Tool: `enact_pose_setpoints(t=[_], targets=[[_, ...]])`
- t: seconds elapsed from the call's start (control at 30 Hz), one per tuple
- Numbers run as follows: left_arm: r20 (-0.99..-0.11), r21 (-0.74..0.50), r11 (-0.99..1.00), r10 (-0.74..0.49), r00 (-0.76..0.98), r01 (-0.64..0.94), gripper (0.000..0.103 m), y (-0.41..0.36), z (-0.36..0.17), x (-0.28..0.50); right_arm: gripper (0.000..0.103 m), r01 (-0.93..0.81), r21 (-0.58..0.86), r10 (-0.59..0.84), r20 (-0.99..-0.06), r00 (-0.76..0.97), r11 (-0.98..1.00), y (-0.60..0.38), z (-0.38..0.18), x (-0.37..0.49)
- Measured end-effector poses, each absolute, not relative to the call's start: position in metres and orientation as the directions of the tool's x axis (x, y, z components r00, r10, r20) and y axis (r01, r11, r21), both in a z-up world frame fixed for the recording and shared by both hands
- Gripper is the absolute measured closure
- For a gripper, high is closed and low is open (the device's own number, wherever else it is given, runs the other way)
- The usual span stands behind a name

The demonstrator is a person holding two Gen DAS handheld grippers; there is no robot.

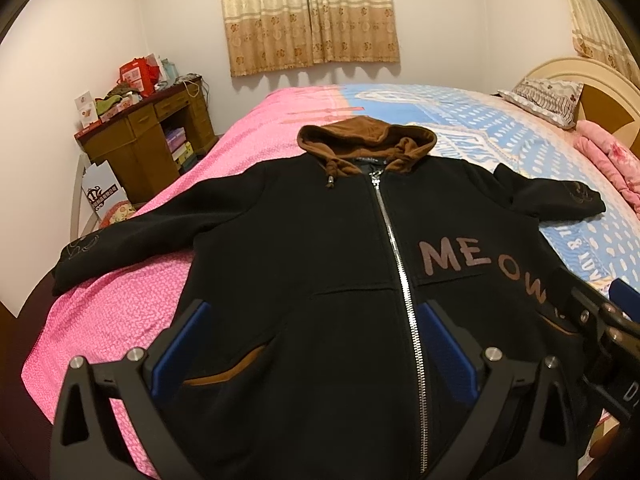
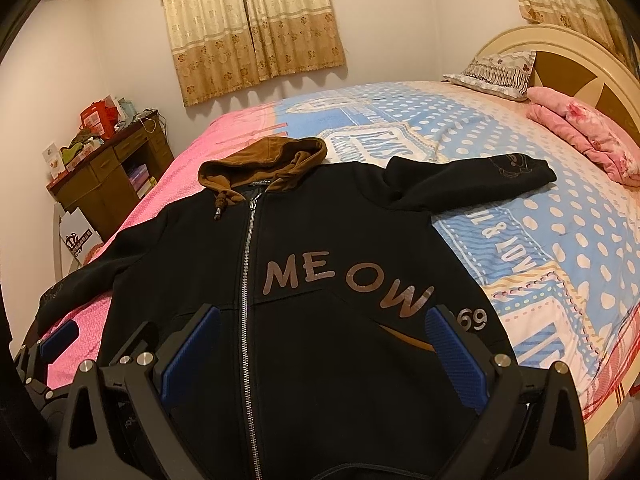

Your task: Fold large clothes

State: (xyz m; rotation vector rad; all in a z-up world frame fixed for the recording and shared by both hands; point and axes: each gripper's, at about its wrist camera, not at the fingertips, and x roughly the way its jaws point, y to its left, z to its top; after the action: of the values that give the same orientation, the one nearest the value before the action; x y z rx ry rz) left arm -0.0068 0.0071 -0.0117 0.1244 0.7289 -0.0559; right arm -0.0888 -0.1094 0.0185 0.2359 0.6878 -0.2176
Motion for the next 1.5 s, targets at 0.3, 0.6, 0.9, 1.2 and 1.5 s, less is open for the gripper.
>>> enact_pose_setpoints(t=[0.3,0.6,0.9,1.2,1.5], targets=[[-0.672,0.091,0.991,-0.011,0.741,0.097,0.000,0.008,-0.012,-0.007,0.001,0.275,0.149,-0.115,-0.652,0.750,0.950,-0.111,0.017,-0.088],[-0.673,0.098,0.991,-0.001,0.739,0.090,0.000,0.009,-0.013,-0.007,0.001,0.279,0.152,-0.114,-0.657,0.745,0.948,-0.114,0.016,-0.087],[-0.676,0.096,0.992,0.006,0.737,0.080,0.000,0.010,-0.013,-0.006,0.001,0.279,0.148,-0.115,-0.663,0.740,0.949,-0.114,0.014,-0.086],[-0.689,0.077,0.993,-0.015,0.725,0.094,0.000,0.009,-0.018,0.001,0.001,0.302,0.034,-0.203,-0.669,0.715,0.953,-0.113,0.010,-0.071],[-0.702,0.085,0.995,0.024,0.712,0.050,0.000,0.019,-0.029,0.018,0.001,0.346,-0.037,-0.283,-0.659,0.697,0.938,-0.131,0.006,-0.047]])
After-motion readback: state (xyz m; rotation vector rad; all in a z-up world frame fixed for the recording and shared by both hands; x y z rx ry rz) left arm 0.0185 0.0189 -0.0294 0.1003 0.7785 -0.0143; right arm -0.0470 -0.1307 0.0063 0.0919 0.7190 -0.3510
